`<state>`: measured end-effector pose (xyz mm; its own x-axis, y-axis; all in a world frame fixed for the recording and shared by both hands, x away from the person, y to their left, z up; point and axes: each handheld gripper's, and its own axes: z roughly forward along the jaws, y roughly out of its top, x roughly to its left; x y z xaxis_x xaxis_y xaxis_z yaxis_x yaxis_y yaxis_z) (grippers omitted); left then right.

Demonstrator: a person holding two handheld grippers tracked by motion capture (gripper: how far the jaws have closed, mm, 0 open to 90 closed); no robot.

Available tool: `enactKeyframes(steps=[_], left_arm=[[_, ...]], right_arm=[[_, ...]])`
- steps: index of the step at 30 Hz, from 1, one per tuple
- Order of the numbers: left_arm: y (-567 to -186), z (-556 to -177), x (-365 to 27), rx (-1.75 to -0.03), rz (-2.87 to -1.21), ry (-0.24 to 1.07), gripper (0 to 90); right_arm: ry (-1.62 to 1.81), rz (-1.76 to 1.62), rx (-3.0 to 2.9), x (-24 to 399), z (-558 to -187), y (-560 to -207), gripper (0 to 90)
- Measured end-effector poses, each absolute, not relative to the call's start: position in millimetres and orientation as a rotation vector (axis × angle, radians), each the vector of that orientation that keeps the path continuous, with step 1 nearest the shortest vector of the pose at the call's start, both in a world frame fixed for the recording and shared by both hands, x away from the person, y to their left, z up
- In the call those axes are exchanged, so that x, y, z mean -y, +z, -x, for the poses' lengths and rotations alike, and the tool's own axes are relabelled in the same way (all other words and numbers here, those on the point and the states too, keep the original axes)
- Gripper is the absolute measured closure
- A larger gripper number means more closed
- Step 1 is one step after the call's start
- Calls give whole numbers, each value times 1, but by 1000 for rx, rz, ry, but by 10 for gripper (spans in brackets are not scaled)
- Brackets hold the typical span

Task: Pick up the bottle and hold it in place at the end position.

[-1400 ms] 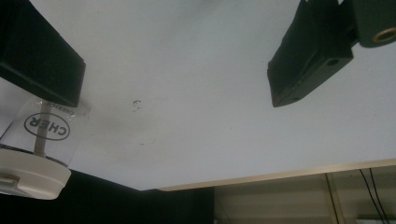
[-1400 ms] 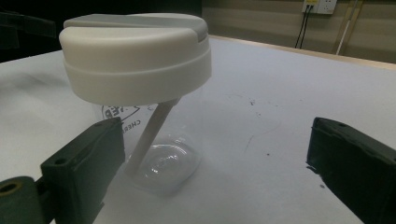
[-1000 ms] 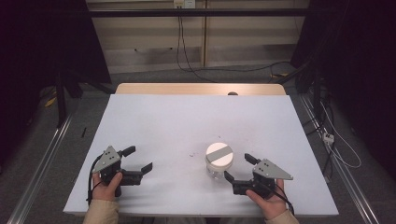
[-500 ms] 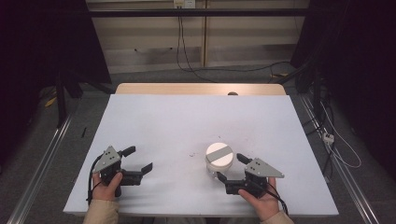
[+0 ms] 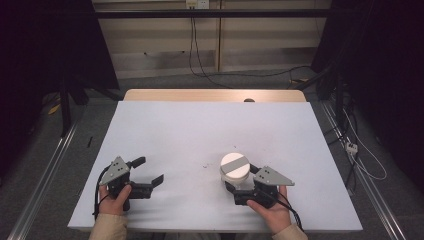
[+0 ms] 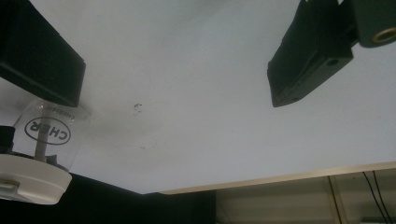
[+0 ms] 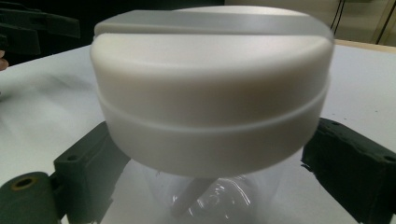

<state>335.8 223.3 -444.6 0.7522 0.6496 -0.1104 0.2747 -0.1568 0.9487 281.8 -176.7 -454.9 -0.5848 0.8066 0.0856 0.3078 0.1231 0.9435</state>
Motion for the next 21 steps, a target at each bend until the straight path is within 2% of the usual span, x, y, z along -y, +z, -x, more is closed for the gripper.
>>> enactKeyframes(steps=[11,16,21], left_arm=[[-445,-336,-224,-729,-1742,385,40],[-445,-336,-225,-730,-1748,386,40],[-445,-337,-225,-729,-1749,387,40]], right_arm=[[1451,-1084,-1987,166,-295,-459,94],[1452,-1067,-1997,164,-297,-459,151],[1458,-1065,-1998,165,-297,-459,165]])
